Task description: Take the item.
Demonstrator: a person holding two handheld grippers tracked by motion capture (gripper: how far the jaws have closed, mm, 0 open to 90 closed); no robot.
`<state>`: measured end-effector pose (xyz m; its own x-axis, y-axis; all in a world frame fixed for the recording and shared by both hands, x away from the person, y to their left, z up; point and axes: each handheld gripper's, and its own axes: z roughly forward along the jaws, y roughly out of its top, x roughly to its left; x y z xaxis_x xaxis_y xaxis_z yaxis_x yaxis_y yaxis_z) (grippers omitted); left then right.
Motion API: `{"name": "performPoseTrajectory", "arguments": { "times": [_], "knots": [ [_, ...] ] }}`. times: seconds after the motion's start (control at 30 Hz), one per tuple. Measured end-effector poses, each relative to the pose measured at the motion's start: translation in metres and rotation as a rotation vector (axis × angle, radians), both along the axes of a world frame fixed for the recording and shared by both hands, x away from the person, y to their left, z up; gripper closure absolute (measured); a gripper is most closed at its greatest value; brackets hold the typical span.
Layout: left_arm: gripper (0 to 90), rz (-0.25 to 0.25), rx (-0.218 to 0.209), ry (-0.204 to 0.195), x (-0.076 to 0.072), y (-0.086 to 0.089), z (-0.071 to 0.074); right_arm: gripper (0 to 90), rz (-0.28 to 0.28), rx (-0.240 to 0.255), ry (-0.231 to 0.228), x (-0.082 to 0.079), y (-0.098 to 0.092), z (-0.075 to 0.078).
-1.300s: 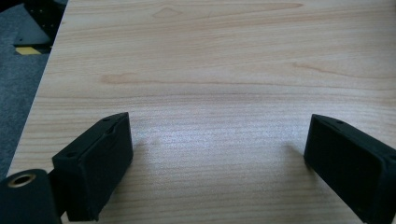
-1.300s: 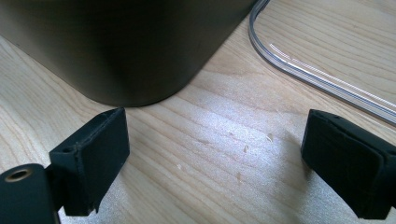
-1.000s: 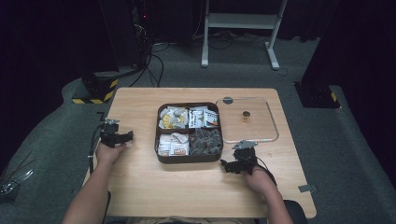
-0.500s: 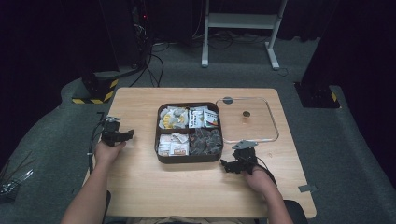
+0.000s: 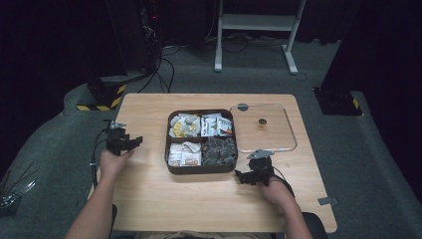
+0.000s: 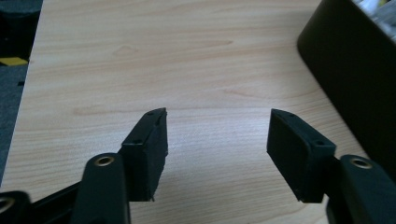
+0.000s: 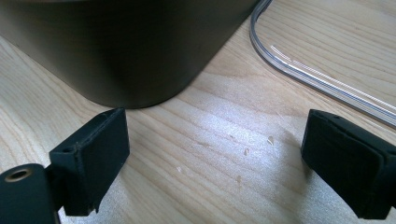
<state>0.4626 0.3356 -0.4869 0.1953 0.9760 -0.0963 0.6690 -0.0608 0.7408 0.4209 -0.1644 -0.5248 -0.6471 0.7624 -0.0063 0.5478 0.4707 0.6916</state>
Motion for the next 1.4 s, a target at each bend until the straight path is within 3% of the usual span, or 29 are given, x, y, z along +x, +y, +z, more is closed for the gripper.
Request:
{"name": "performPoseTrajectory", "arguments": {
  "times": [0.13, 0.2, 0.33, 0.57, 0.7, 0.83, 1.0, 1.17, 1.2, 1.4],
  "knots": [
    [41.3, -0.053, -0.002, -0.003, -0.003, -0.005, 0.008, 7.7, 0.002, 0.000, 0.001, 0.001, 0.001, 0.000],
    [41.0, -0.087, -0.015, 0.013, -0.001, -0.007, 0.012, 7.7, 0.003, 0.001, 0.002, 0.001, 0.001, 0.000],
    [41.4, -0.116, -0.048, 0.002, -0.002, -0.013, 0.016, 7.7, 0.003, 0.001, 0.001, 0.001, 0.001, 0.000],
    [44.6, -0.212, 0.014, -0.016, -0.004, -0.031, 0.022, 7.7, 0.003, 0.001, 0.001, 0.001, 0.001, 0.000],
    [48.3, -0.247, -0.015, -0.037, -0.005, -0.041, 0.030, 7.7, 0.003, 0.001, 0.001, 0.001, 0.001, 0.000],
    [49.7, -0.276, -0.045, -0.031, -0.005, -0.047, 0.035, 7.8, 0.003, 0.001, 0.001, 0.001, 0.001, 0.000],
    [50.8, -0.341, -0.023, -0.039, -0.005, -0.062, 0.039, 7.9, 0.004, 0.001, 0.000, 0.001, 0.001, 0.000],
    [50.8, -0.372, -0.041, -0.049, -0.005, -0.072, 0.041, 7.9, 0.004, 0.000, -0.003, 0.000, 0.000, 0.000],
    [50.9, -0.398, -0.044, -0.057, -0.005, -0.077, 0.042, 7.9, 0.001, -0.001, -0.001, 0.000, 0.000, 0.000],
    [52.2, -0.438, -0.024, -0.045, -0.004, -0.089, 0.040, 7.9, 0.000, 0.000, -0.003, -0.001, 0.000, 0.000]
  ]
}}
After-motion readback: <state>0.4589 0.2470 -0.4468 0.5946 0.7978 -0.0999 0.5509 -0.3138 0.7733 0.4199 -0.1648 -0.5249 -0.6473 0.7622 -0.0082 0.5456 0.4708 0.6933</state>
